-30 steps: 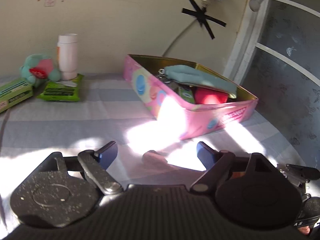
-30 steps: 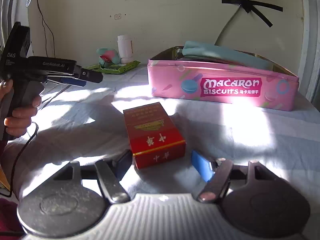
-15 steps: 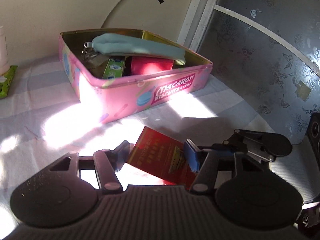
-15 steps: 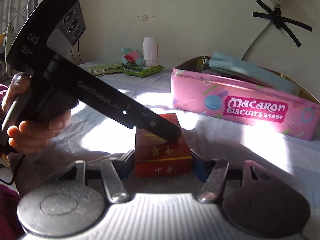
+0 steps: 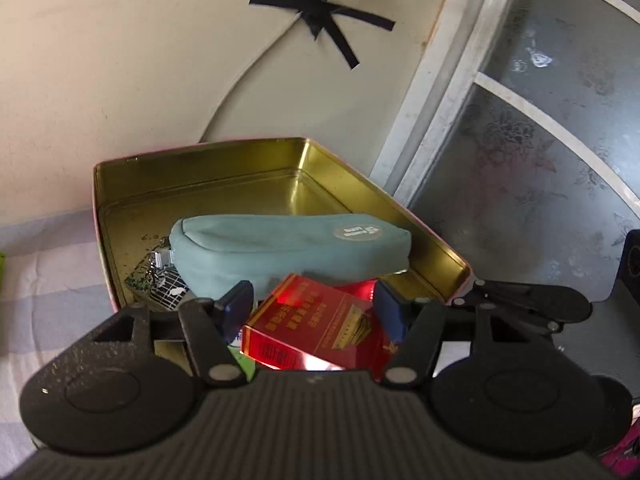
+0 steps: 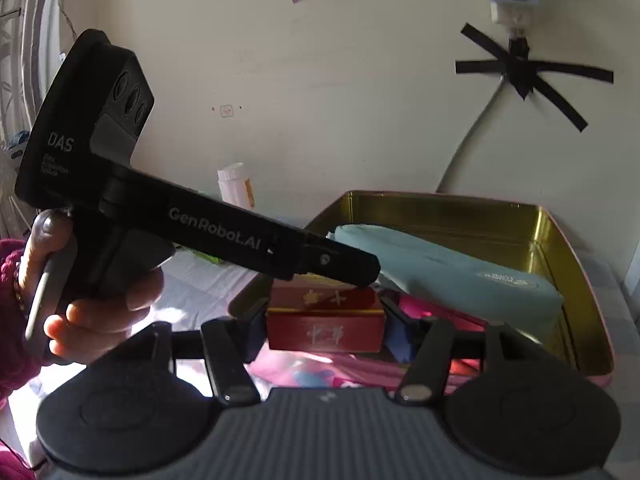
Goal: Organize objects
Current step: 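Carry the red box over the tin and lower it inside, then open the right gripper and withdraw it from the tin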
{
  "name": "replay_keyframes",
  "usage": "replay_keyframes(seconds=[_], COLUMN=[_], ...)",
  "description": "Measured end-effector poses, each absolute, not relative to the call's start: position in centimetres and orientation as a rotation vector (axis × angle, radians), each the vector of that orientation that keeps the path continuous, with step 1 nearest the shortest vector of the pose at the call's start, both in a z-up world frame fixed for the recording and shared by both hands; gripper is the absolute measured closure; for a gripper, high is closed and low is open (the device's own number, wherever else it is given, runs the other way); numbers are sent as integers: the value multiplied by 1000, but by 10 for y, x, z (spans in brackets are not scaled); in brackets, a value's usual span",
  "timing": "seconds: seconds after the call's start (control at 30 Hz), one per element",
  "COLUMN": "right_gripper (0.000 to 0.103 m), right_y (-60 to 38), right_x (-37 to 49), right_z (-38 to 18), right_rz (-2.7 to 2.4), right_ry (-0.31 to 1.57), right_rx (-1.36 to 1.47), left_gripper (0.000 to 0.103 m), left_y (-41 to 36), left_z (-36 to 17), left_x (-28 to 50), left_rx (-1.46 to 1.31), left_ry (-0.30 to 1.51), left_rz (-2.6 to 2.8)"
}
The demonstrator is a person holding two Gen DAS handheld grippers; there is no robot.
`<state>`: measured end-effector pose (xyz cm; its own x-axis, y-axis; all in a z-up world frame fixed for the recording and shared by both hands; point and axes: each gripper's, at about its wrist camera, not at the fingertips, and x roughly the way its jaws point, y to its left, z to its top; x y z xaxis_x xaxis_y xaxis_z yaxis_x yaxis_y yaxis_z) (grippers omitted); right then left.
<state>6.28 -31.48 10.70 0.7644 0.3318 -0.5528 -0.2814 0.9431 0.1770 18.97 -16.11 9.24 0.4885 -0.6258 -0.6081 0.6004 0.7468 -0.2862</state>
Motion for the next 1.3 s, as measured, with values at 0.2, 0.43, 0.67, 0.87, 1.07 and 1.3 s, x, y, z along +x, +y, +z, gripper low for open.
replay_keyframes(seconds=[0.2, 0.43, 0.67, 0.87, 1.07, 1.3], right_gripper=[46, 37, 37, 37, 37, 37], right_y=[-330, -348, -346, -342, -343, -323], right_x=[115, 135, 86, 24, -24, -55], right_z=[93, 80, 87, 97, 83, 52], right_rz=[248, 198, 154, 122, 90, 70], right_ry=[660, 666, 581, 484, 449, 510], right_rx=[32, 112, 107, 143, 217, 281], left_gripper=[36, 29, 29, 29, 28, 28], left_y=[-181, -189, -172, -159, -144, -124], left_z=[77, 73, 88, 102, 95, 71], left_x=[231, 238, 191, 125, 72, 46], left_rx=[-26, 14, 55, 118, 148, 206], left_ry=[768, 751, 667, 537, 487, 527], left_rz=[-699, -641, -569, -545, -505, -430])
